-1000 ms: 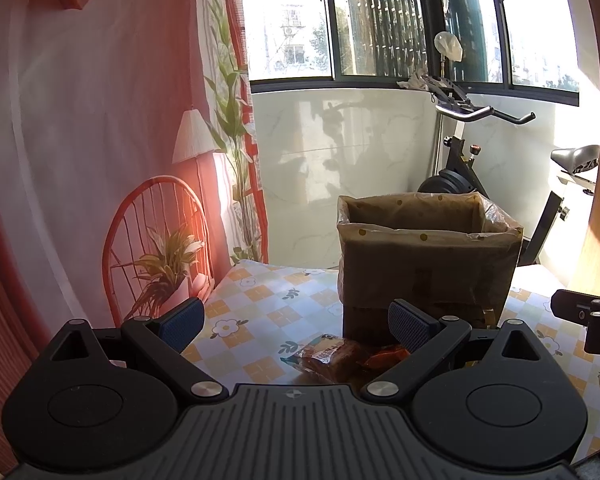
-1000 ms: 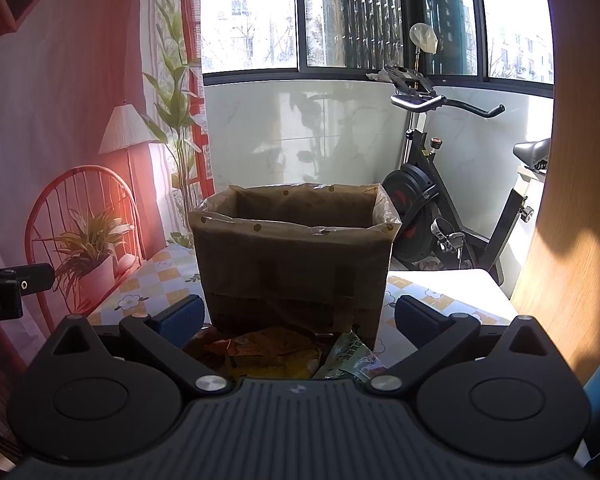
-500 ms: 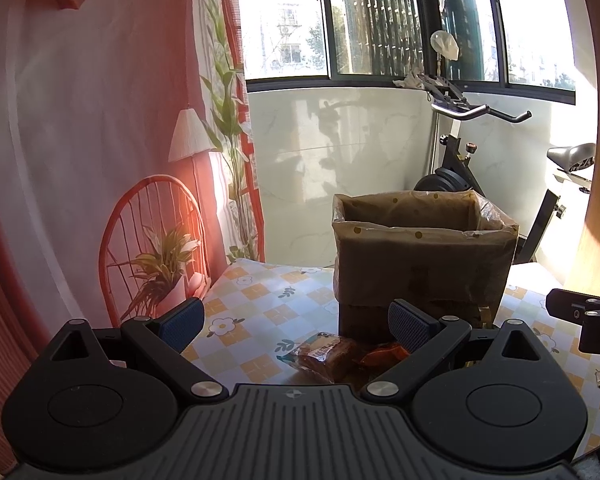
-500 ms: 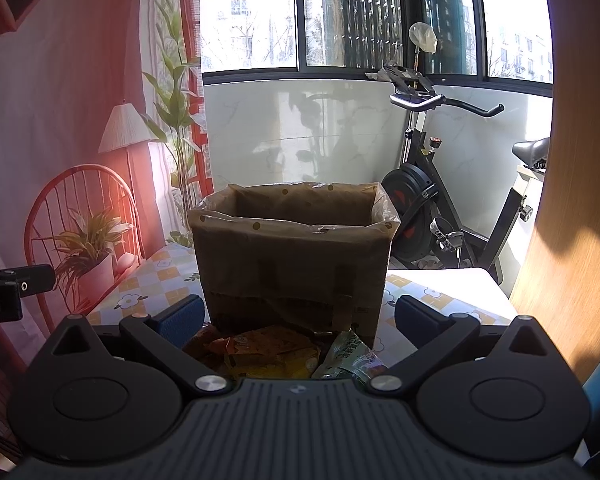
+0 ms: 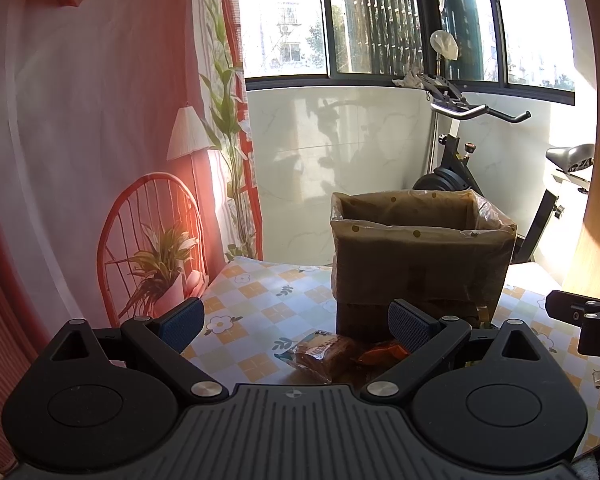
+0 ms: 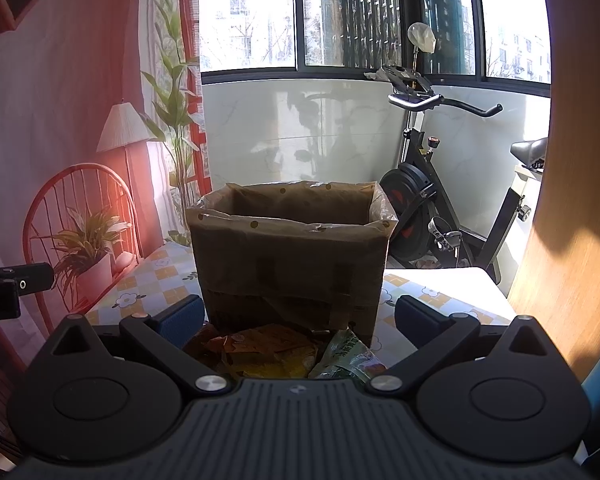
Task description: Organize snacks
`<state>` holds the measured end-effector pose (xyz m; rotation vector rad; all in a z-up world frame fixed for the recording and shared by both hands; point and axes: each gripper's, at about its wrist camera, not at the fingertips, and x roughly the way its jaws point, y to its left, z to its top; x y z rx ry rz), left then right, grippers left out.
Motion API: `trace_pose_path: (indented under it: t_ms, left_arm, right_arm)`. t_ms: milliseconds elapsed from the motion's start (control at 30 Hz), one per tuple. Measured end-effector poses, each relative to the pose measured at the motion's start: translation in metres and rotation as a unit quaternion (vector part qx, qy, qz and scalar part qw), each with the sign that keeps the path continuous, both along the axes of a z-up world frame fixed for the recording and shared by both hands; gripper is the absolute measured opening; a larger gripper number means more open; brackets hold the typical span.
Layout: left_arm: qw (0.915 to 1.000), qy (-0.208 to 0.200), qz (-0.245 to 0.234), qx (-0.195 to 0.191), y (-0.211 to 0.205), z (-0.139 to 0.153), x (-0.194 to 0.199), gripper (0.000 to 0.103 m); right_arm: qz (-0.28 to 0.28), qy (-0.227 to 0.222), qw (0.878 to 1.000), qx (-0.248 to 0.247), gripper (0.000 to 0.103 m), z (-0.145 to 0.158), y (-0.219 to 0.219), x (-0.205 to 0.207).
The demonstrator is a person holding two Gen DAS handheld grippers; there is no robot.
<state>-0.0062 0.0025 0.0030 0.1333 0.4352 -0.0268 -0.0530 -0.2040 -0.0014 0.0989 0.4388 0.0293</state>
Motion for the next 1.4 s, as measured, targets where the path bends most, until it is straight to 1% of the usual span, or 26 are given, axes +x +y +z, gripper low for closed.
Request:
trace_pose_path:
  t_ms: [567, 800, 900, 1000, 1067, 1133, 1233, 1333, 1400]
  left_arm:
    - [0.9999, 0.008, 0.009, -0.006, 0.004, -0.004, 0.003, 0.100]
    - [0.9998, 0.013, 0.010, -0.012, 0.005, -0.008, 0.014, 0.100]
    - [0.9997, 0.015, 0.015, -0.012, 0.006, -0.013, 0.021, 0.098]
    - [0.9992, 0.015, 0.028, -0.024, 0.014, -0.018, 0.032, 0.096]
    - [0.9986, 0.013, 0.042, -0.029, 0.020, -0.023, 0.039, 0.095]
    - [0.9982, 0.014, 0.052, -0.027, 0.023, -0.029, 0.046, 0.095]
    - [0.9974, 0.025, 0.062, -0.027, 0.027, -0.041, 0.056, 0.093]
    - [0.9966, 0.040, 0.062, -0.037, 0.028, -0.057, 0.064, 0.092]
    - [0.9958, 0.057, 0.058, -0.042, 0.025, -0.069, 0.070, 0.091]
  right_arm:
    - [0.002, 0.005, 1.000, 0.002, 0.103, -0.002, 0.001, 0.003]
    - [0.007, 0.010, 1.000, 0.003, 0.103, -0.005, 0.001, 0.012]
    - [0.003, -0.003, 1.000, 0.003, 0.103, -0.008, -0.003, 0.015]
    - [0.004, -0.024, 1.000, 0.006, 0.103, -0.011, -0.010, 0.019]
    - [0.012, -0.046, 0.999, -0.001, 0.103, -0.017, -0.015, 0.022]
    - [0.010, -0.050, 0.999, -0.016, 0.103, -0.026, -0.021, 0.029]
    - [0.009, -0.033, 0.999, -0.030, 0.103, -0.046, -0.030, 0.042]
    - [0.017, -0.014, 0.999, -0.044, 0.103, -0.068, -0.038, 0.051]
    - [0.027, 0.006, 0.997, -0.070, 0.103, -0.087, -0.040, 0.056]
